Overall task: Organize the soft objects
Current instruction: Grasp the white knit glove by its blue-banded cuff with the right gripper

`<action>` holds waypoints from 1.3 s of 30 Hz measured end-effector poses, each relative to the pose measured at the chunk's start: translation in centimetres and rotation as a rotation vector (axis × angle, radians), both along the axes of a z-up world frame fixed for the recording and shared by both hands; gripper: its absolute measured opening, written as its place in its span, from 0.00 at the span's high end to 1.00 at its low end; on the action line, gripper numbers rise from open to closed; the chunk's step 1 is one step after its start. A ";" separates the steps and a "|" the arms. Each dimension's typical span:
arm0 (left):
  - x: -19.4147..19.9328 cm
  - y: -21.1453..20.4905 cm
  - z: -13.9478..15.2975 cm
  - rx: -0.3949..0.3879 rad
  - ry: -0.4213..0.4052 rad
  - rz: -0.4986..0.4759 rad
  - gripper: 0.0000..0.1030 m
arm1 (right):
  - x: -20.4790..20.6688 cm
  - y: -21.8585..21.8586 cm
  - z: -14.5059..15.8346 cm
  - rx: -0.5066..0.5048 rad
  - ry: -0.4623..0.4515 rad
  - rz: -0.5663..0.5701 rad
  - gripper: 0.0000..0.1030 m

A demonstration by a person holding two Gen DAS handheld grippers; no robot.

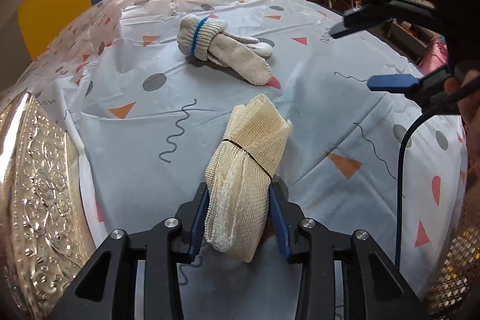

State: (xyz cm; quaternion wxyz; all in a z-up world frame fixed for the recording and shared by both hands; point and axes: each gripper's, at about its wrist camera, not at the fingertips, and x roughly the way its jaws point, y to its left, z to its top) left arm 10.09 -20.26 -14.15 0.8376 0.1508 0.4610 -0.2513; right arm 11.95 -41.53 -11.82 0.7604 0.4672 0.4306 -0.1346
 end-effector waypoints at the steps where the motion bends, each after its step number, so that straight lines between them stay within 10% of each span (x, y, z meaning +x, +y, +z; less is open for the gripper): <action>1: 0.0 0.1 0.0 -0.008 0.004 -0.004 0.61 | 0.3 0.3 0.0 0.000 -0.004 0.024 0.38; 17: 0.1 1.5 -0.1 -0.087 -0.015 -0.017 0.61 | 14.1 9.9 2.6 -0.445 0.038 0.744 0.38; 21: 0.0 1.6 -0.2 -0.095 -0.021 -0.020 0.61 | 16.3 10.9 0.2 -0.457 0.084 0.768 0.40; 26: 0.1 1.7 -0.2 -0.100 -0.023 -0.013 0.59 | 15.9 11.4 -0.5 -0.542 0.105 0.760 0.77; 39: -0.1 1.4 0.0 -0.083 -0.015 0.003 0.61 | 4.8 4.8 -1.8 -0.463 0.205 0.551 0.77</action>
